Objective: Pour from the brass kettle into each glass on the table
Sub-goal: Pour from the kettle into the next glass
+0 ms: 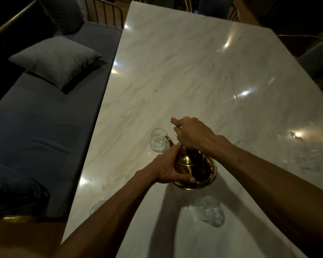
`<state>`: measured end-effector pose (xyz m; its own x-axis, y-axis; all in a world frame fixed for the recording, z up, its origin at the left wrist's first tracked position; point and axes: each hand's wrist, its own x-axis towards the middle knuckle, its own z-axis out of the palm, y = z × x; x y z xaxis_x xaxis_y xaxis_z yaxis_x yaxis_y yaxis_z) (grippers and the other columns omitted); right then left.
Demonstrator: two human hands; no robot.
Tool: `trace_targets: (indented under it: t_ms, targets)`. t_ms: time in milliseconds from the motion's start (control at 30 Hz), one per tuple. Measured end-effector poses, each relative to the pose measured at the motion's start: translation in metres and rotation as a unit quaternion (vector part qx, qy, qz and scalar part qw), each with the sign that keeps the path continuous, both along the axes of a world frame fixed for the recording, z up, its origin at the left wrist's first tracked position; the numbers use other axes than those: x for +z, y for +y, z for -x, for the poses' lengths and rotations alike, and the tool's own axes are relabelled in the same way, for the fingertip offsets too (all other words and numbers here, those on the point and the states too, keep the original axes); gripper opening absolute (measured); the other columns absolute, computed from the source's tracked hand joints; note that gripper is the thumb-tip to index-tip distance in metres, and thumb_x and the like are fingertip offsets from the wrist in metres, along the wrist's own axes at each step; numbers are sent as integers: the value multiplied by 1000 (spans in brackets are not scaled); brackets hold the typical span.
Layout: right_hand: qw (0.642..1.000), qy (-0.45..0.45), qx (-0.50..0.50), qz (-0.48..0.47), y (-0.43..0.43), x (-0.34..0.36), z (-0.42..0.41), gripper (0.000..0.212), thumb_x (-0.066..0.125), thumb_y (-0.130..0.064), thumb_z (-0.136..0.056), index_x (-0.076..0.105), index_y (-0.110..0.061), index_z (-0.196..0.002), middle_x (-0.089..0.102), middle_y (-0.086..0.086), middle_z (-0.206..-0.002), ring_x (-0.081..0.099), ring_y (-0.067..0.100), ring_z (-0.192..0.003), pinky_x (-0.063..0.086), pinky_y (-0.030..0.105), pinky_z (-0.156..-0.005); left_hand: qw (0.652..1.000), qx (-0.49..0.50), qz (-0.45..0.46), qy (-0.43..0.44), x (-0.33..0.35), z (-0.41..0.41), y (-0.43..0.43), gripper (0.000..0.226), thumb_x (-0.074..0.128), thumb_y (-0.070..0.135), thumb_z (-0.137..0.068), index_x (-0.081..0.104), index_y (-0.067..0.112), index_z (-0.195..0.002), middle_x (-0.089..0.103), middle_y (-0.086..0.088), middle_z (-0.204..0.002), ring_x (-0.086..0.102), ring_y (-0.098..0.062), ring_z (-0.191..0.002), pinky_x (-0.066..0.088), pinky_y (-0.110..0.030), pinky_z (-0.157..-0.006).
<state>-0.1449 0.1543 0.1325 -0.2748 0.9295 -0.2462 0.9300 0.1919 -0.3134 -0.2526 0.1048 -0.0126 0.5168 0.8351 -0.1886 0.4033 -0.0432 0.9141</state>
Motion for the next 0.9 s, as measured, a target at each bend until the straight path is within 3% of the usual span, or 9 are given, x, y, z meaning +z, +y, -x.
trace_targets:
  t_ms: [433,900]
  targets:
    - [1000,13,-6,-19,-6,0,-3,46,44,-21,-100,43,-20,-145,58,13,-134,63,27,-105,47,29,-81,1000,-7,-7,20,6,1,-2,121,88,70,-63,24,39,-160,47,7,-160,51,-21,-144,48,-51,-117]
    - [998,11,-1,-60,-19,14,-2,45,41,-19,-101,42,-18,-145,63,17,-122,63,29,-99,52,38,-83,998,-21,-31,43,24,8,-1,121,92,61,-64,23,35,-161,46,6,-160,50,-21,-144,48,-48,-117]
